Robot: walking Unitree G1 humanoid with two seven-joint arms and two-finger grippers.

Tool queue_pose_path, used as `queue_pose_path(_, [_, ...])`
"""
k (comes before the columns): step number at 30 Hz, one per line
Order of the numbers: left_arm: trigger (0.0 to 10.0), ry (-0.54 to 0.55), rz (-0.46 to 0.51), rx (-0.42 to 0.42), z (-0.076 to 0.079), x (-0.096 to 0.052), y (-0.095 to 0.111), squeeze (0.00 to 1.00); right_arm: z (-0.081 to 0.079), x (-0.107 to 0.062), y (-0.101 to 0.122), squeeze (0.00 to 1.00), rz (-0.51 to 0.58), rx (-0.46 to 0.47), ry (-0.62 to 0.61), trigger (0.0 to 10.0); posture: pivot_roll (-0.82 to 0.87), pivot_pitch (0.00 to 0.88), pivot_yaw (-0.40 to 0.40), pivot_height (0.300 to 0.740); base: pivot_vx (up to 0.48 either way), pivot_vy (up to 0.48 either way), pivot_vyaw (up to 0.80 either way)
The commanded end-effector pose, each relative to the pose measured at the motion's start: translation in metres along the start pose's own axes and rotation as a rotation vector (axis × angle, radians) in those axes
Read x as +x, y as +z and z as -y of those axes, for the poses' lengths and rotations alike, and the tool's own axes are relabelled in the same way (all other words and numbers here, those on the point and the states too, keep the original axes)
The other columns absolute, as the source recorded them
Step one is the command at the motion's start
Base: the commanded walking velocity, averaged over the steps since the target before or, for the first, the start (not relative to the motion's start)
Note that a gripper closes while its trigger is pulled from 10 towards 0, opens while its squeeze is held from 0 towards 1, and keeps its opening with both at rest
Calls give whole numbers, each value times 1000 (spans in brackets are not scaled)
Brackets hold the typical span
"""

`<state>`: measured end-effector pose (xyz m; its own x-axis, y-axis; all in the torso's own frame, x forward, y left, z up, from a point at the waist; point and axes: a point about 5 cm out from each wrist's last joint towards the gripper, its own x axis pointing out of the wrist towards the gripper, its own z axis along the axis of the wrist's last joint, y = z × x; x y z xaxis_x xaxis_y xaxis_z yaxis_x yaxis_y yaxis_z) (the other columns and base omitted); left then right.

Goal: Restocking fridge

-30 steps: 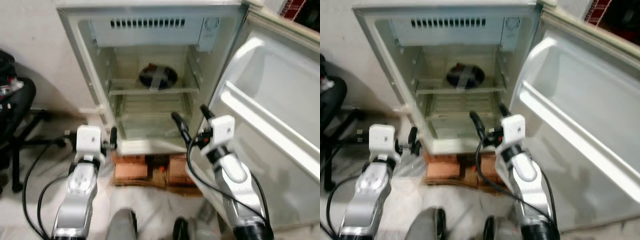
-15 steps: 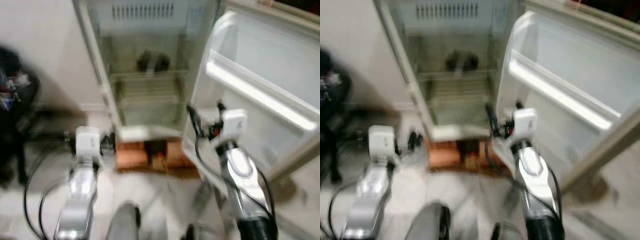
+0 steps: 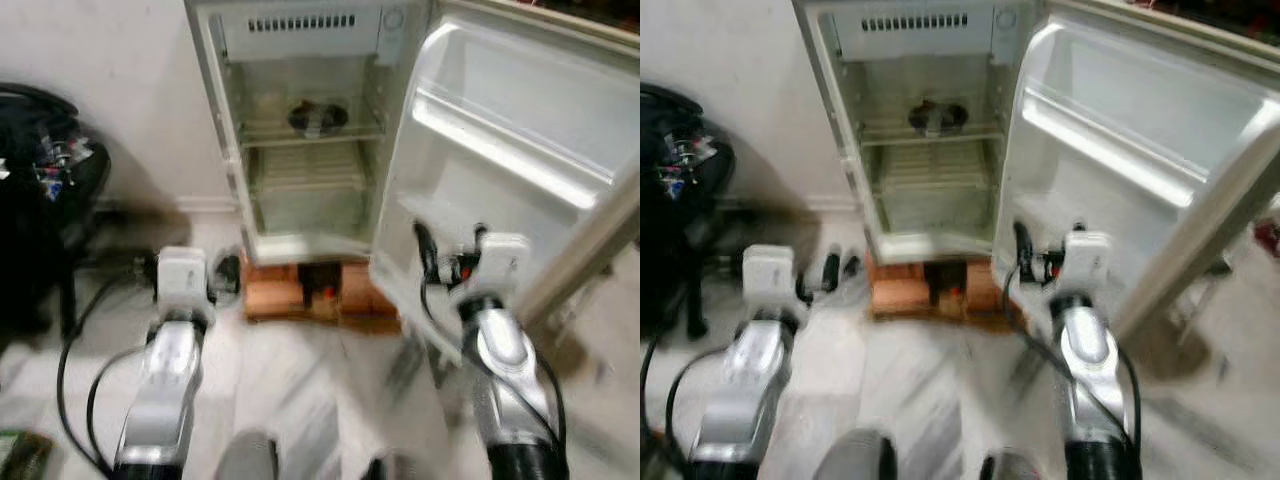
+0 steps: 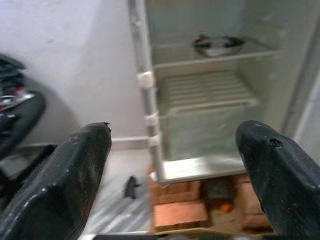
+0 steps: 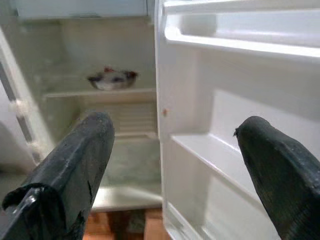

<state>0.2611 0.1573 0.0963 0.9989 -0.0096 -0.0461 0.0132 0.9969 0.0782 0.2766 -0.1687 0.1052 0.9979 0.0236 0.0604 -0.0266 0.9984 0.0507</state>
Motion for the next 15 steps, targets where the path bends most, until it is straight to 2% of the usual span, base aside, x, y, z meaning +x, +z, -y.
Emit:
queue_pose_path(1, [10000, -24, 0, -1, 3, 2, 0, 0, -7, 9, 9, 0, 30, 12, 22, 10000, 66, 106, -7, 740, 0, -469, 0])
queue_pose_path(12, [10000, -33, -5, -12, 5, -2, -3, 0, -11, 14, 9, 0, 31, 20, 33, 10000, 78, 115, -21, 740, 0, -465, 0])
queue_pose_path(15, [10000, -38, -14, -11, 6, -4, -5, 0, -15, 14, 8, 0, 26, 35, 81, 10000, 77, 118, -24, 740, 0, -477, 0])
